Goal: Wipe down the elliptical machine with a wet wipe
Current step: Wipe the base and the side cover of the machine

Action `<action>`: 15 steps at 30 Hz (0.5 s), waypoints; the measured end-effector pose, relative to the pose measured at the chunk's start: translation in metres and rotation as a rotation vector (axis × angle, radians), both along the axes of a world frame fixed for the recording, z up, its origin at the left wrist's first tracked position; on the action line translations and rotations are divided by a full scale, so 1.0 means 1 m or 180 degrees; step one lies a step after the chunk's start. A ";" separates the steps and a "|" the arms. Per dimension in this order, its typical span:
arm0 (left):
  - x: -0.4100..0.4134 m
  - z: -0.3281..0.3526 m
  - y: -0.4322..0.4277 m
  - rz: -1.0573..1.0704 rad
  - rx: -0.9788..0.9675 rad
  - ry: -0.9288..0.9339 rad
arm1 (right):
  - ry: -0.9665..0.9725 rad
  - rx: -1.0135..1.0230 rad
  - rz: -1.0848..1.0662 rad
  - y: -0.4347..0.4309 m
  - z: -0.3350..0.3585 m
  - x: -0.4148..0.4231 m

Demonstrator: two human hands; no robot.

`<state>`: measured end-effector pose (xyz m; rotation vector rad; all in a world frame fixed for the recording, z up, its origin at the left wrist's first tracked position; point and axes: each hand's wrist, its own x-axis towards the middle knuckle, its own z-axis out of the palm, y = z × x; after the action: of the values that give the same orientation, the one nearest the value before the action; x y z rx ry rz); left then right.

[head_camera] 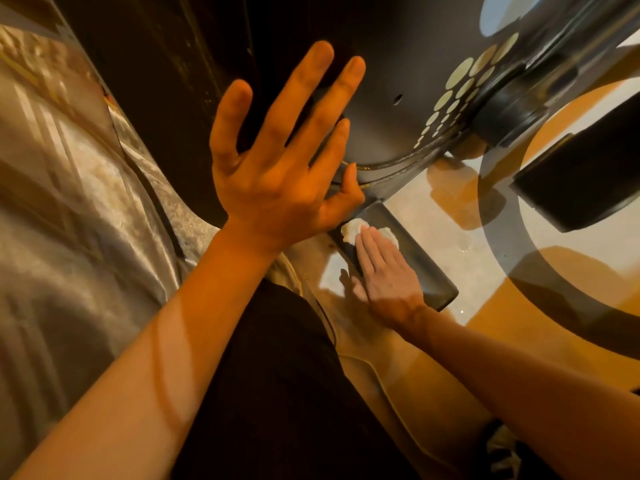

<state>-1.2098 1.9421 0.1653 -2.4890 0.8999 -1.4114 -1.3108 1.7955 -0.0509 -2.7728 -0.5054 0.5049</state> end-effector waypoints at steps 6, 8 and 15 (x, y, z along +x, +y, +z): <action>0.000 0.001 -0.001 -0.0011 -0.0018 -0.0018 | 0.0086 0.0258 -0.1031 0.013 0.011 0.041; 0.000 0.000 -0.001 -0.0011 -0.0021 -0.0035 | 0.0153 0.0316 -0.1093 0.016 0.020 0.040; 0.000 0.000 0.001 0.0023 0.0030 -0.0016 | 0.0121 -0.0032 0.0471 0.012 0.003 0.000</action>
<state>-1.2102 1.9428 0.1657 -2.4781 0.8936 -1.4072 -1.3106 1.8078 -0.0480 -2.7429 -0.7044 0.5930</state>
